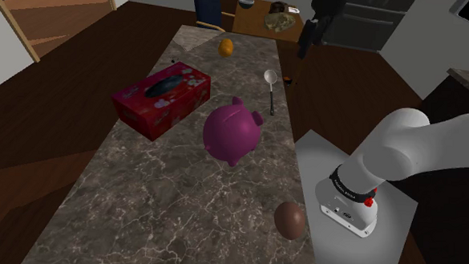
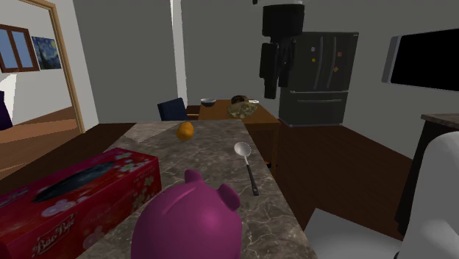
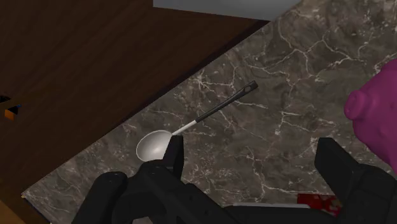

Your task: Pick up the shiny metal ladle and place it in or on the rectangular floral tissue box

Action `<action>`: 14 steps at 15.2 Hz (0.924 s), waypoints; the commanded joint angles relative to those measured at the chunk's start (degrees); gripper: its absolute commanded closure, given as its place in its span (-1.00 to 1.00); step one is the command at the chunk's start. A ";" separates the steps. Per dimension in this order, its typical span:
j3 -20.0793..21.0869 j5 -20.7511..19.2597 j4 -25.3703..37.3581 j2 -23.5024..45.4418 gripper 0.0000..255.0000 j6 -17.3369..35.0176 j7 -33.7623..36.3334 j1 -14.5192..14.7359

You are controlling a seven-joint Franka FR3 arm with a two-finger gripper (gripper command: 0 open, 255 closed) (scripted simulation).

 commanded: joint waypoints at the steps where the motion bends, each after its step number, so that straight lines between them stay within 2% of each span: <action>1: 0.00 0.00 0.00 0.00 -1.00 0.00 0.00 0.00; 7: 2.35 1.05 -2.84 9.21 -1.00 10.18 14.30 -5.28; 14: 3.97 1.13 -3.29 21.87 -1.00 21.17 30.53 -11.23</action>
